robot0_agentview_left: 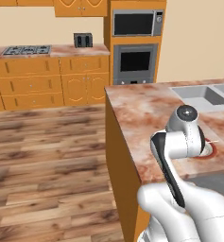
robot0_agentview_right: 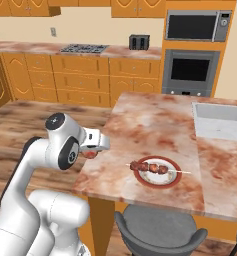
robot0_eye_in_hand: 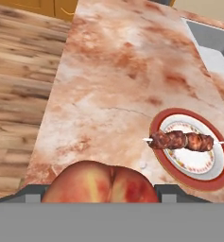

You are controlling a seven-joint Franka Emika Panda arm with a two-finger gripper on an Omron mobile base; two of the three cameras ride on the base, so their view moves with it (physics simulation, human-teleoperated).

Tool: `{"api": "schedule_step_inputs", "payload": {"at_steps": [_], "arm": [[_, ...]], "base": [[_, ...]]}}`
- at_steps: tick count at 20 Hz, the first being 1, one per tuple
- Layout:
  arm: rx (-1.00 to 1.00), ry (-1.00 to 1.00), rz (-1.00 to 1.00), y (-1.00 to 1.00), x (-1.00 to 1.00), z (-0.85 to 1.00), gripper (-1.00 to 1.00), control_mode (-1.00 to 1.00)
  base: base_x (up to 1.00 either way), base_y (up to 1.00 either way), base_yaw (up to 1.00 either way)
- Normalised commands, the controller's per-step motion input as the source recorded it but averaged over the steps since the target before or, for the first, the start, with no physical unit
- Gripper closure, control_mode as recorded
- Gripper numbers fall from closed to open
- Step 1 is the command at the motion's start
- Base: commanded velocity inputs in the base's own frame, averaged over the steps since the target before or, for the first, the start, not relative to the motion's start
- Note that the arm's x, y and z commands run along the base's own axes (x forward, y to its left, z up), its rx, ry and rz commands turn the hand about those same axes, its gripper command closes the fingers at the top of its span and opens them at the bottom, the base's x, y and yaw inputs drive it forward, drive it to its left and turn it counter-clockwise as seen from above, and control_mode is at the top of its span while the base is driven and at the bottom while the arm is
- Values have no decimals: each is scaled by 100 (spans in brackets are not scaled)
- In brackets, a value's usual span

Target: Pick up the peach and kiwi from the fridge and place one fruit on each plate on the dining counter.

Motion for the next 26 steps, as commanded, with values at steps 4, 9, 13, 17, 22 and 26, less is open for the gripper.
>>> {"api": "schedule_step_inputs", "payload": {"at_steps": [4, 9, 13, 17, 22, 26], "arm": [[0, 0, 0, 0, 0, 0, 100, 100], [0, 9, -3, -26, 7, 0, 100, -100], [0, 22, -12, -66, 14, -3, 100, -100], [0, 18, -12, -76, 17, 0, 100, -100], [0, 12, -9, -58, 18, -4, 100, -100], [0, 5, -4, -56, 9, -9, 100, -100]], "base": [[24, -35, -4], [5, -12, -1], [0, 0, 0], [0, 0, 0], [0, 0, 0], [0, 0, 0]]}}
